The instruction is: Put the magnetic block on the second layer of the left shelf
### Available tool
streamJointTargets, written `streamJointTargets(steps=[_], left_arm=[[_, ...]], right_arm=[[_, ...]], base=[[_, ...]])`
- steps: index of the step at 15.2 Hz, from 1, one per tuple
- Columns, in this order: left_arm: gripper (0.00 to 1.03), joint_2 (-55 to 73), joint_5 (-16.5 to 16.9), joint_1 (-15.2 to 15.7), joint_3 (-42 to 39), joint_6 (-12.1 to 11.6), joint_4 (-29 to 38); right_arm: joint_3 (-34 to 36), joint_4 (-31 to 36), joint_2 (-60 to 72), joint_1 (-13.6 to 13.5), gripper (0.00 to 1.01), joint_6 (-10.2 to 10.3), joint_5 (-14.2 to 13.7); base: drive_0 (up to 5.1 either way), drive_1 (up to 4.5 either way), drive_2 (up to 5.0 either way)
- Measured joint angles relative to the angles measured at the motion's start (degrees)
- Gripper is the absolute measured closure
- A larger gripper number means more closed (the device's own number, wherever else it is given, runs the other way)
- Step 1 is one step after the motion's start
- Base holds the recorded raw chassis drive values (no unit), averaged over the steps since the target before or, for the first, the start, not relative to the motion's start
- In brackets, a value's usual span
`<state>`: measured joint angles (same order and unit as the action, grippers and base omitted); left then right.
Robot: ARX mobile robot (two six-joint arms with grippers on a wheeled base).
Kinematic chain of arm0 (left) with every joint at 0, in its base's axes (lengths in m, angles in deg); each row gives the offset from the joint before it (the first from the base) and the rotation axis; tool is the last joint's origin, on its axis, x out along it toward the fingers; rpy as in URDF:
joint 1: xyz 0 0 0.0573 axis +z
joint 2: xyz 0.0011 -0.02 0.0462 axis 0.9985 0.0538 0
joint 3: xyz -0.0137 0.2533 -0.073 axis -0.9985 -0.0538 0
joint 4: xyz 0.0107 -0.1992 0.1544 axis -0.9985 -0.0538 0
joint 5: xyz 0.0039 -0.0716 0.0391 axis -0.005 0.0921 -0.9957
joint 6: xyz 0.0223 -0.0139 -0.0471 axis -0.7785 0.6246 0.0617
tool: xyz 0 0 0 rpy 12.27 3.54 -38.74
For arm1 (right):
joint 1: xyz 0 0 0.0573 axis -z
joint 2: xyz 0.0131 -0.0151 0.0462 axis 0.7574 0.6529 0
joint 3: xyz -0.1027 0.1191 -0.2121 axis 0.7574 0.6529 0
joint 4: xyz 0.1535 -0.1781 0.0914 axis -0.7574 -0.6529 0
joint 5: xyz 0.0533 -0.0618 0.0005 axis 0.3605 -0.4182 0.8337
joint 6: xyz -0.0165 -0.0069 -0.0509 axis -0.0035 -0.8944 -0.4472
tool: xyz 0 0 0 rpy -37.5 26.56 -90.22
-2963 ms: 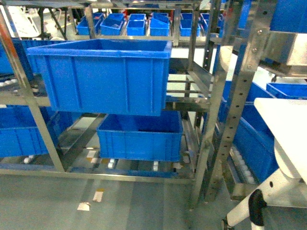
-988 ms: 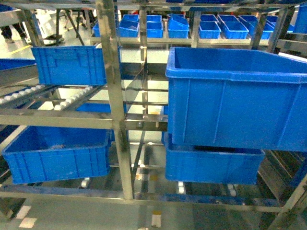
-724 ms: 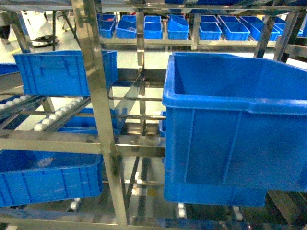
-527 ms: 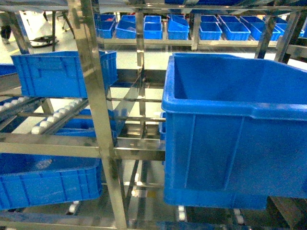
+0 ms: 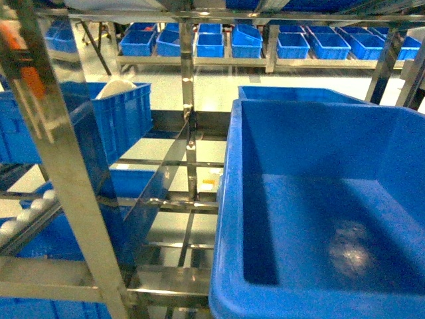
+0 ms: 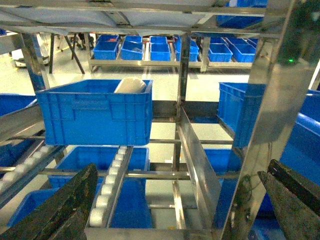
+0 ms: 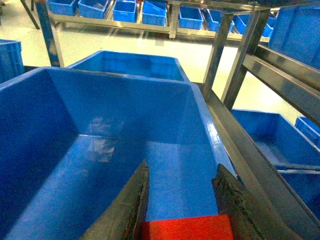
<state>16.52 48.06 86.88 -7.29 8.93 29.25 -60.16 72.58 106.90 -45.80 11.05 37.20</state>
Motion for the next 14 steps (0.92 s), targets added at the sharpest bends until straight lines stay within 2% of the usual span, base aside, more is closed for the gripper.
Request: streamJointTargets(steps=[6,7,9,11,12,14], left_arm=[[0.05,0.0,-0.1,0.0,0.0,0.0,-0.2],[0.05,0.0,-0.1,0.0,0.0,0.0,-0.2],[0.05,0.0,-0.1,0.0,0.0,0.0,-0.2],[0.05,0.0,-0.1,0.0,0.0,0.0,-0.2],[0.05,0.0,-0.1,0.0,0.0,0.0,-0.2],[0.05,0.0,-0.1,0.0,0.0,0.0,-0.2]], right_arm=[[0.0,-1.2,0.0,-0.2,0.67,0.1,0.2],[-0.1,-3.7,-0.1,-2.1,0.67,1.1,-0.1],[-0.7,-4.2,3.2,-8.5,0.68,4.0,-1.1],[-1.1,1.3,11.9,-14.2,0.68,8.7,-3.6],[-2.3,5.3,18.5,-16.0,0.68,11.2,-4.7],[-8.1,10.6,31.1,-16.2,0.68,16.5,-6.8]], base=[[0.0,0.0,0.0],[0.0,0.0,0.0],[0.0,0.0,0.0],[0.0,0.0,0.0],[0.0,0.0,0.0],[0.0,0.0,0.0]])
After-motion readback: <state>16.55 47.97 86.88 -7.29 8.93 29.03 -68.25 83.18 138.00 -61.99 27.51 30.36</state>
